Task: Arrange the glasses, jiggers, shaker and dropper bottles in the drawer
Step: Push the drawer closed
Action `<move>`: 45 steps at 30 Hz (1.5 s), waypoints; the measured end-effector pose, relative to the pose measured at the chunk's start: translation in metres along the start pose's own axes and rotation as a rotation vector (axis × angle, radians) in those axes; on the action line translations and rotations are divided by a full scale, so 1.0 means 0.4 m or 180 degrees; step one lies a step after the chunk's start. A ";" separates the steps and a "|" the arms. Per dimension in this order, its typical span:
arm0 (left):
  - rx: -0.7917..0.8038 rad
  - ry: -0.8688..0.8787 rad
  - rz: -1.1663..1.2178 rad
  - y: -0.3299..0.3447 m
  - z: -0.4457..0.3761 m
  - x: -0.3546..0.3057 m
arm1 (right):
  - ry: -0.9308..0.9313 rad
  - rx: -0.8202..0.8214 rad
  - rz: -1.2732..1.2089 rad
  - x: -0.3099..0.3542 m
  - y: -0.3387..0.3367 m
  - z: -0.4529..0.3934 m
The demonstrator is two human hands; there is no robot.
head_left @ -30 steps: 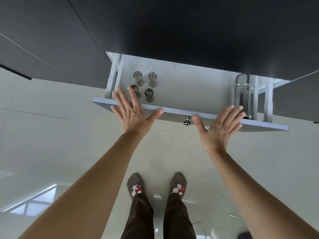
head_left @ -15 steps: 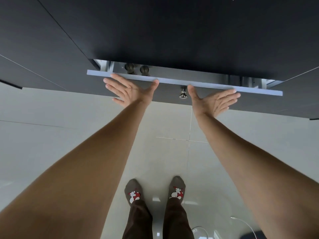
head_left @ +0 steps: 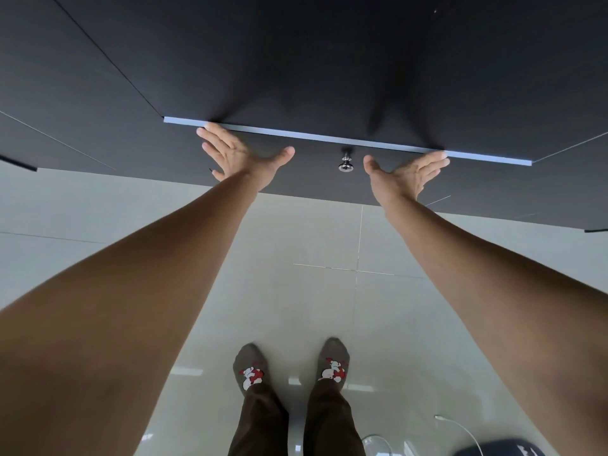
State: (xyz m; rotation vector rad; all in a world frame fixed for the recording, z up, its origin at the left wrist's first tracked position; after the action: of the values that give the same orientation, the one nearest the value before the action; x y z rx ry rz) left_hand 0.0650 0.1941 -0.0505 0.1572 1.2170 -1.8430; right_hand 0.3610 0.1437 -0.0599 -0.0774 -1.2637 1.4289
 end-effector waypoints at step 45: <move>-0.0464 0.2623 -0.1912 -0.589 0.662 -0.725 | -0.2560 -0.0355 0.2098 0.773 -0.684 0.530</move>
State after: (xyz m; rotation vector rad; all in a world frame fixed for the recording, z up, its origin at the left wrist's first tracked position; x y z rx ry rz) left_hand 0.1566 0.1874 0.3981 0.5585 2.1369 -2.2729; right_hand 0.3014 0.1723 0.3996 0.0149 -2.1058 2.0554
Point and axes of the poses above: each hand's wrist, its own z-axis away from the middle knuckle, its own y-axis out of the palm, x = y × z, the point moved 9 cm from there along -z, towards the middle knuckle, and after that the axes turned 2 degrees about z, right-handed, at the moved point
